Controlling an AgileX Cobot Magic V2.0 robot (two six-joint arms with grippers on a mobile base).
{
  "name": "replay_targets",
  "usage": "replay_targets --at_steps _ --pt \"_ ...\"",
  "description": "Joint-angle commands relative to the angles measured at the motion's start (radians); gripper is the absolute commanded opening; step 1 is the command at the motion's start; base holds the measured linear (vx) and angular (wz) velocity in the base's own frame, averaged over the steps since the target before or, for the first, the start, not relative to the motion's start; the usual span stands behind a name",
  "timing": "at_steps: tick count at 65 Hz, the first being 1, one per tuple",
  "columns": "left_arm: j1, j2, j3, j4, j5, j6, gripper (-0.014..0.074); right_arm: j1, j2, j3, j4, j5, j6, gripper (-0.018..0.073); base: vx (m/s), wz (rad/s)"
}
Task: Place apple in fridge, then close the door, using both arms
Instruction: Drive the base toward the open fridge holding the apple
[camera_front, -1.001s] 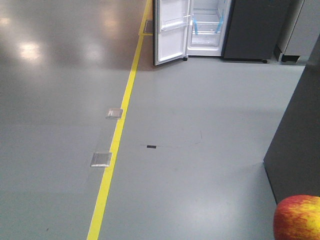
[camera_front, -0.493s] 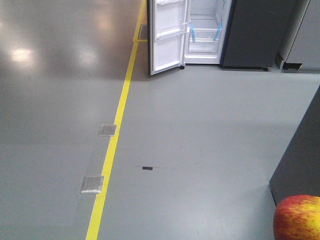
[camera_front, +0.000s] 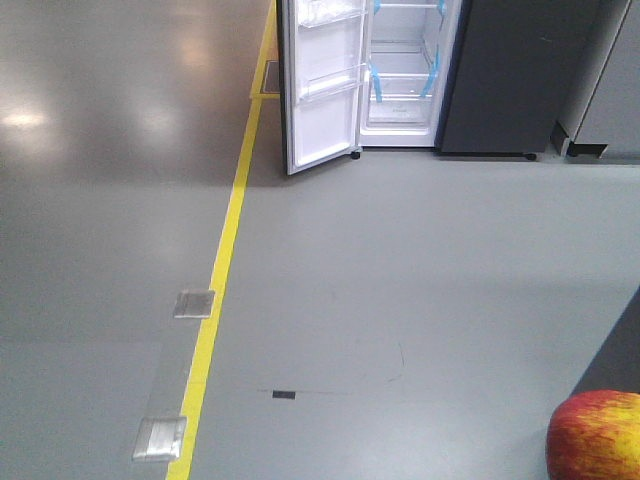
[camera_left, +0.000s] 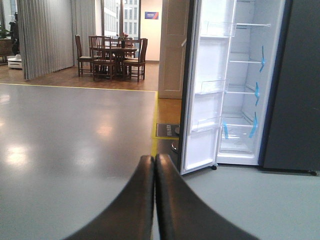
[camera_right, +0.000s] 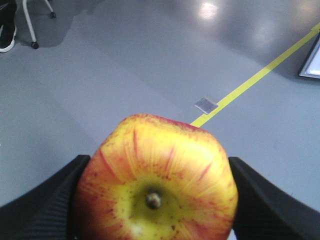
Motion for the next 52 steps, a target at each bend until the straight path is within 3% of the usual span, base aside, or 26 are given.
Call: replay_targets --at_steps 1,52 --pt "0.0 -0.016 0.029 -0.007 -0.074 -0.001 -0.0006 -0.004 0.008 -0.026 0.023 -0.07 -0.009 0.0319 0.39 -0.04" --pt "0.0 -0.016 0.029 -0.007 -0.074 -0.001 -0.0006 -0.004 0.008 -0.026 0.023 -0.07 -0.009 0.0319 0.38 -0.03"
